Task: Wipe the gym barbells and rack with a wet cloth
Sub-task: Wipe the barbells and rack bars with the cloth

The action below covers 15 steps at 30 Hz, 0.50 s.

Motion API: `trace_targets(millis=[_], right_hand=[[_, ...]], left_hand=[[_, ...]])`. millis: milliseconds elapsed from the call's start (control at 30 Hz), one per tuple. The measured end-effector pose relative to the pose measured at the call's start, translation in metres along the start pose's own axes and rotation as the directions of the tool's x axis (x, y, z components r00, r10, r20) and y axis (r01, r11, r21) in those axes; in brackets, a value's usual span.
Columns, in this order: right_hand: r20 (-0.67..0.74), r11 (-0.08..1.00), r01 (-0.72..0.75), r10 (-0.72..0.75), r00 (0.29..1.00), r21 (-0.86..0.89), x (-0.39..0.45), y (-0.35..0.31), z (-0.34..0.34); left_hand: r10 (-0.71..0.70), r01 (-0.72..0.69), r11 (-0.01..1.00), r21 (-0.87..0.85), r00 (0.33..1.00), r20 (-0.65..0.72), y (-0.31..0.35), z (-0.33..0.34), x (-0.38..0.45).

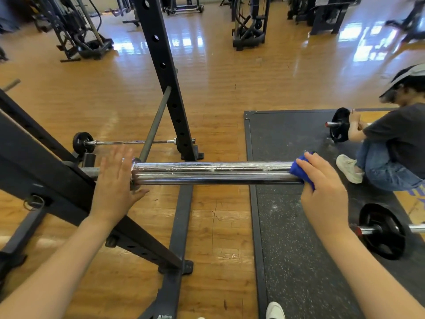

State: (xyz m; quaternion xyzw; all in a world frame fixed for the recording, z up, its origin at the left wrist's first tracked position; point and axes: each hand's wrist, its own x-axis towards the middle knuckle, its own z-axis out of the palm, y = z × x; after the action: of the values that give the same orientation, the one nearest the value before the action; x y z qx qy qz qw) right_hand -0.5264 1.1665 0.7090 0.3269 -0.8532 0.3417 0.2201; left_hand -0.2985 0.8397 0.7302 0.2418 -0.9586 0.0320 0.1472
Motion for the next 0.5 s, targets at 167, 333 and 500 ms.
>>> trace_targets(millis=[167, 333, 500], right_hand=[[-0.088, 0.997, 0.074, -0.075, 0.993, -0.013, -0.024, 0.006, -0.002], [-0.058, 1.0, 0.031, -0.03, 0.998, 0.004, -0.032, 0.003, -0.003], [-0.071, 0.999, 0.039, -0.039, 0.997, 0.0, -0.034, 0.004, -0.005]], left_hand=[[-0.013, 0.011, 0.998, 0.056, 0.999, 0.039, -0.003, 0.0, 0.008], [-0.018, 0.025, 0.999, -0.027, 0.974, 0.228, -0.005, -0.015, 0.024], [0.004, 0.08, 0.984, -0.162, 0.886, 0.463, -0.012, -0.027, 0.048]])
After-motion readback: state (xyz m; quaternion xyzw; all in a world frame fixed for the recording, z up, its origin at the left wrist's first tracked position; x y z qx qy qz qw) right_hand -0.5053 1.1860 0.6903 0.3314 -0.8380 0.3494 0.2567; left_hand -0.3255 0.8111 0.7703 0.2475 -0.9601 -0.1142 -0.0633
